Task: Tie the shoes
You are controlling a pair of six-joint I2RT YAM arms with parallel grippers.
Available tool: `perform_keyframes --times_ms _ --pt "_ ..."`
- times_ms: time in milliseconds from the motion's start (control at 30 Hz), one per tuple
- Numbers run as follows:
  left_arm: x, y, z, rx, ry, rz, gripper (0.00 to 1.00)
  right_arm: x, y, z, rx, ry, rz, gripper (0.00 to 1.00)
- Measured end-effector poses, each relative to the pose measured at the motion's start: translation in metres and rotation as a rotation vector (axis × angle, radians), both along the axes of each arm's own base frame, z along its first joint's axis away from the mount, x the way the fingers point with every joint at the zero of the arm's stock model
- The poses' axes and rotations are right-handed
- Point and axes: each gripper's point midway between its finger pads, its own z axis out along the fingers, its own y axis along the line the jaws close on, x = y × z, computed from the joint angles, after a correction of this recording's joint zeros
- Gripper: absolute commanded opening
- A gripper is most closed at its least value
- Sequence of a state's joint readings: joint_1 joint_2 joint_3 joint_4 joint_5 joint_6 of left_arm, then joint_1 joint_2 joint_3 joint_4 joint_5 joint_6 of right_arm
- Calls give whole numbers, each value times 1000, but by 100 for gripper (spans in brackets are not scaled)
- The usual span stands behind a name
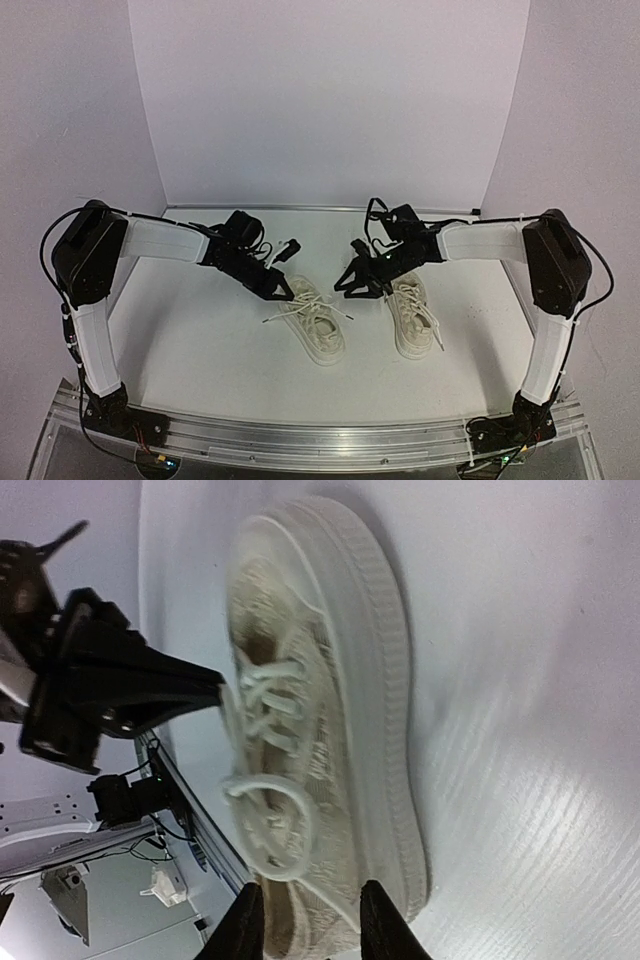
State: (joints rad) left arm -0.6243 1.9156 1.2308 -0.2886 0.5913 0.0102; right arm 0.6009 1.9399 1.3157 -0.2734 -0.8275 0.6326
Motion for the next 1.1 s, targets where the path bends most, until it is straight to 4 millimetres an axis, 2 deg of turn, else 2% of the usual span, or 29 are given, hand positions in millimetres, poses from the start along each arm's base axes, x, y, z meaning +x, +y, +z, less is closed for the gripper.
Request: perform_keyframes --times_ms 67,200,333,533,667,800,967,1100 --pt "0 0 0 -1 -1 -2 0 4 3 10 19 -27 1 43" --pt "-1 0 1 -3 -8 -13 0 4 5 13 31 -27 9 44" --pt "-1 -1 2 -7 -10 -17 0 3 7 8 37 -8 21 43" --pt "-1 -1 3 -12 -9 -20 0 2 11 -11 34 38 39 41" --pt "-1 -1 3 -13 -9 -21 0 1 12 -18 32 52 47 35" --pt "-1 -1 3 -13 -9 -21 0 3 14 -19 37 50 55 30" --pt "-1 -1 3 -14 -9 -21 0 4 17 -14 55 37 69 33" --pt "-1 -1 3 -14 -9 -21 0 3 18 -12 64 39 78 29"
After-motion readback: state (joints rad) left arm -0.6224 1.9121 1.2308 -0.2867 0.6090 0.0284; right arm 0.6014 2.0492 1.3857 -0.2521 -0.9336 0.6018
